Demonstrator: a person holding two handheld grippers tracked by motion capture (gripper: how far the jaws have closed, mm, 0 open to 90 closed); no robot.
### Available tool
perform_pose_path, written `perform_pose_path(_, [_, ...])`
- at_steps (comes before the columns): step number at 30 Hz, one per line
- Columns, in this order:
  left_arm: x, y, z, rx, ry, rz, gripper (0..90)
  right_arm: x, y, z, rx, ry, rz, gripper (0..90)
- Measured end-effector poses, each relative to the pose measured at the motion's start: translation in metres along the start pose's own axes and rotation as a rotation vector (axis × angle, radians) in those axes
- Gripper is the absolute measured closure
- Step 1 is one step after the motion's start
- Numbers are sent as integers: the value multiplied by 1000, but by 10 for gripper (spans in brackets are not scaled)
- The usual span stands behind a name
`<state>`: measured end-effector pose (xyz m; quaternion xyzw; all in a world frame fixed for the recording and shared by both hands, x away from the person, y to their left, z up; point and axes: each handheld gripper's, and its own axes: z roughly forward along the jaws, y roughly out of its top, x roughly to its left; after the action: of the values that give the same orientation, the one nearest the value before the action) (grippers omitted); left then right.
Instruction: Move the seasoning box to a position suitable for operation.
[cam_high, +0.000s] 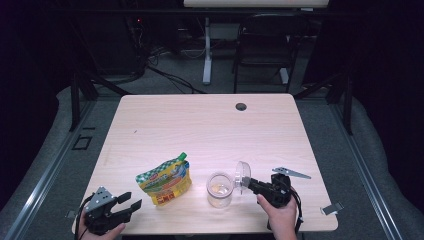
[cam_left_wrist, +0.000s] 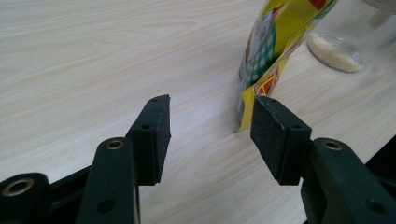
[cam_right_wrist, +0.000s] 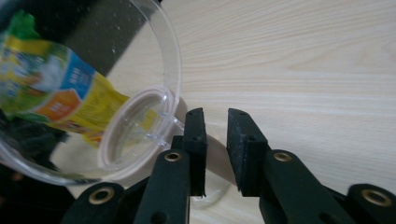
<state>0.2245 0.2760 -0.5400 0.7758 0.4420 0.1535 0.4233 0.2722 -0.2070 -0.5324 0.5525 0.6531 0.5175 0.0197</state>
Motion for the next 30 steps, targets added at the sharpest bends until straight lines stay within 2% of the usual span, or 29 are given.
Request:
perform_pose_path(5, [0, 2, 2, -4, -5, 1, 481, 4, -2, -2, 8, -93, -138, 727])
perform_pose_path(11, [3, 5, 5, -6, -17, 21, 533, 7, -7, -5, 26, -186, -273, 666])
perform_pose_path(16, [5, 7, 6, -12, -27, 15, 546, 7, -10, -7, 90, -170, -332, 624])
perform_pose_path(17, [5, 7, 7, -11, -27, 15, 543, 8, -11, -7, 91, -176, -351, 603])
perform_pose_path(18, [5, 7, 7, -9, -27, 14, 540, 9, -12, -6, 84, -195, -399, 598])
perform_pose_path(19, [6, 7, 8, -12, -26, 13, 530, 12, -13, -6, 93, -178, -421, 617])
perform_pose_path(23, [6, 8, 8, -15, -24, 9, 523, 18, -14, -5, 86, -161, -442, 619])
perform_pose_path(25, [6, 8, 8, -10, -22, 11, 519, 20, -16, -2, 101, -170, -459, 643])
perform_pose_path(30, [6, 6, 7, -13, -17, 7, 512, 19, -18, 6, 115, -161, -439, 690])
